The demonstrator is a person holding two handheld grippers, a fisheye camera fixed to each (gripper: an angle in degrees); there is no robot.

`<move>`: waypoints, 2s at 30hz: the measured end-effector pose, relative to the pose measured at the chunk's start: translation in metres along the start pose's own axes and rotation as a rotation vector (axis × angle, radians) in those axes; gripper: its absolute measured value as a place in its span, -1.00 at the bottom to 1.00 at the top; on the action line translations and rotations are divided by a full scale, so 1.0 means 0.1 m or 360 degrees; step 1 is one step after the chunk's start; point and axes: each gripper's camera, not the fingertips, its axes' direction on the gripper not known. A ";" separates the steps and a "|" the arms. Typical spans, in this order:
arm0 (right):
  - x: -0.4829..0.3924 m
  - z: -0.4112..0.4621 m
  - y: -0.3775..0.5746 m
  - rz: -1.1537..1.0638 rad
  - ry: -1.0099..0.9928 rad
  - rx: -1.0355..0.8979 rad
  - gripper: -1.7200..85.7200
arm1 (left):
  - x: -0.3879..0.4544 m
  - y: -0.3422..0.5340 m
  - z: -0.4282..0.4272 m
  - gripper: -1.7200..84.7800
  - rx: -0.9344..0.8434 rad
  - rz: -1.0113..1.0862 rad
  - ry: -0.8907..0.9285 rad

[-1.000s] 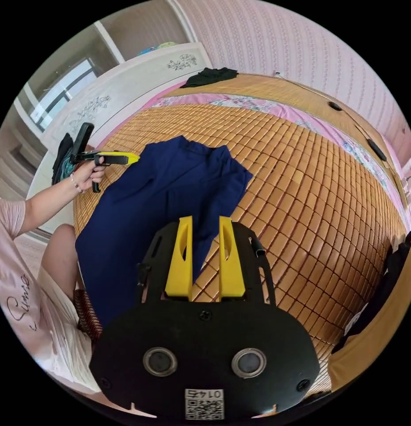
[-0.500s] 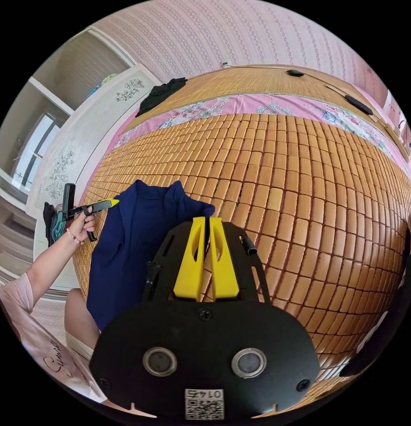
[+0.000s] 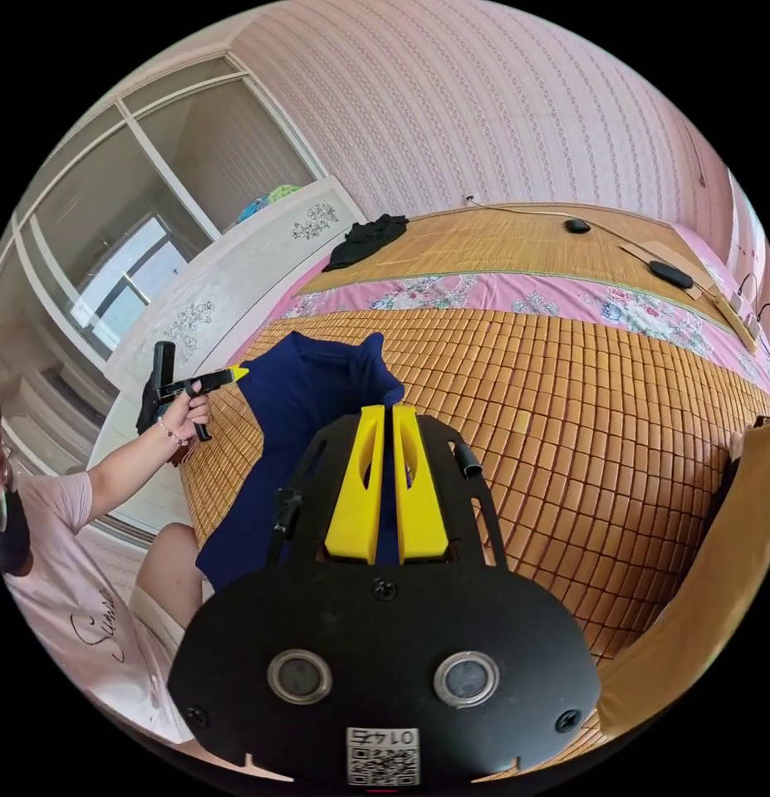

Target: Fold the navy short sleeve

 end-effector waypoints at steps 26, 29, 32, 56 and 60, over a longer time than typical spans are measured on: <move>-1.09 -0.06 2.44 0.0365 -0.0089 -0.0418 -0.94 | 1.25 2.59 -1.24 -0.91 -0.0520 -0.0141 0.0138; -1.07 0.14 2.64 0.0488 0.0078 -0.0526 -0.95 | 1.26 2.76 -1.02 -0.88 -0.0657 -0.0221 0.0034; -1.24 0.08 2.59 0.0430 0.0191 -0.0496 -0.95 | 1.35 2.74 -1.12 -0.86 -0.0664 -0.0236 -0.0066; -2.60 1.26 2.01 -0.0052 -0.0221 -0.0788 -0.95 | 2.84 2.32 -0.44 -0.97 -0.0997 0.0313 0.0016; -2.86 1.41 2.09 -0.0175 -0.0132 -0.1050 -0.95 | 3.12 2.54 -0.59 -0.96 -0.1164 0.0409 0.0010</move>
